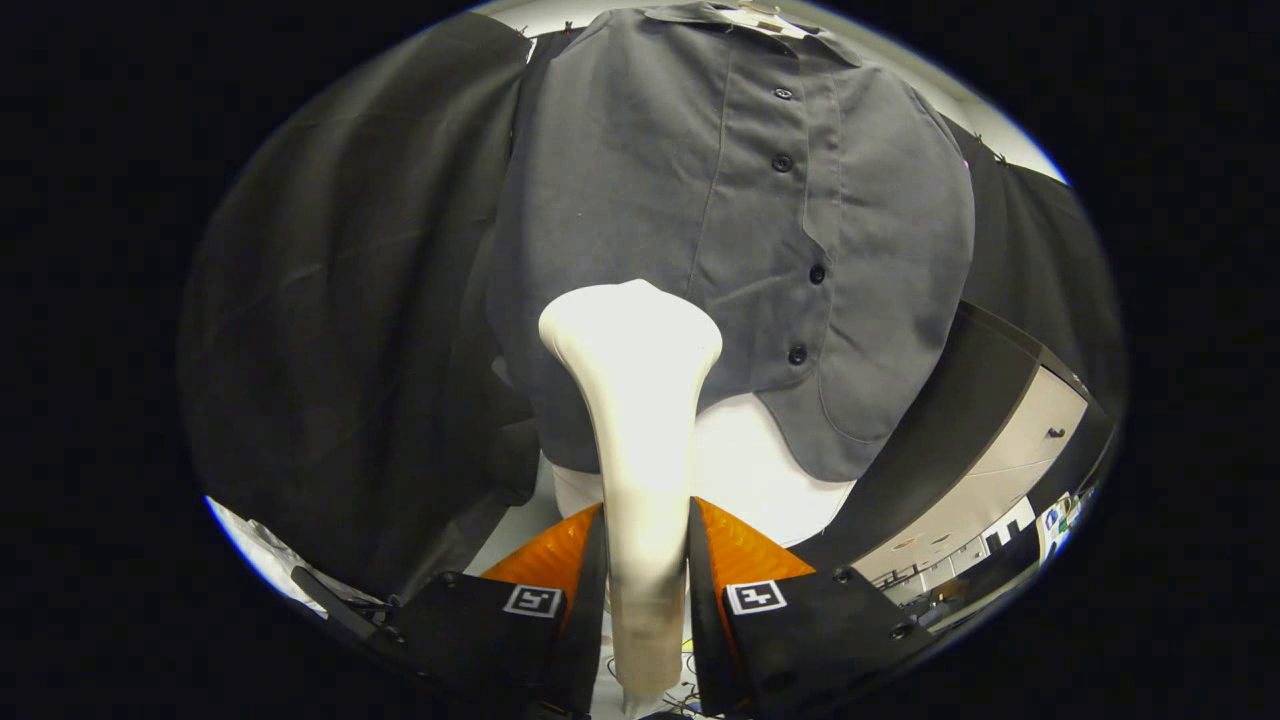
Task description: Iron the clothes twice with a garment steamer, once on the left side and once on the right side.
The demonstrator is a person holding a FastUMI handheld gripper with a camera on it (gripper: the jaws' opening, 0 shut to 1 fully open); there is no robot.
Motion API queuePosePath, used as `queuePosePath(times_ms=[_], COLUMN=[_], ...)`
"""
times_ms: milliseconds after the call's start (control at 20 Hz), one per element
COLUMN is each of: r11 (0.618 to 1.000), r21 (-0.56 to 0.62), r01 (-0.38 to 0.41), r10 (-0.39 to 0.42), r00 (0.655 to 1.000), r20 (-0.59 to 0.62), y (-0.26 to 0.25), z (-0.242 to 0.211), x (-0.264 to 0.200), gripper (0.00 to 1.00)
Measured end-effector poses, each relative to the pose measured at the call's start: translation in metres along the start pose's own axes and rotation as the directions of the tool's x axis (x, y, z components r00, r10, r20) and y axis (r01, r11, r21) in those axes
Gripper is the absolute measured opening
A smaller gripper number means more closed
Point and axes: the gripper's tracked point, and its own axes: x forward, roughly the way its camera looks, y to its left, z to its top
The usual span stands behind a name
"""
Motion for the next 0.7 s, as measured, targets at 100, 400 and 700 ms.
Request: queuePosePath(times_ms=[100,400,700], r11=[1.000,0.999,0.998], r21=[-0.001,0.049,0.066], r01=[-0.007,-0.013,-0.005], r10=[0.007,0.005,-0.014], r00=[1.000,0.988,0.956], r20=[0.012,0.151,0.292], y=[-0.001,-0.020,-0.053], z=[0.004,0.064,0.134], x=[-0.006,-0.043,-0.093], gripper=[0.46,0.46,0.46])
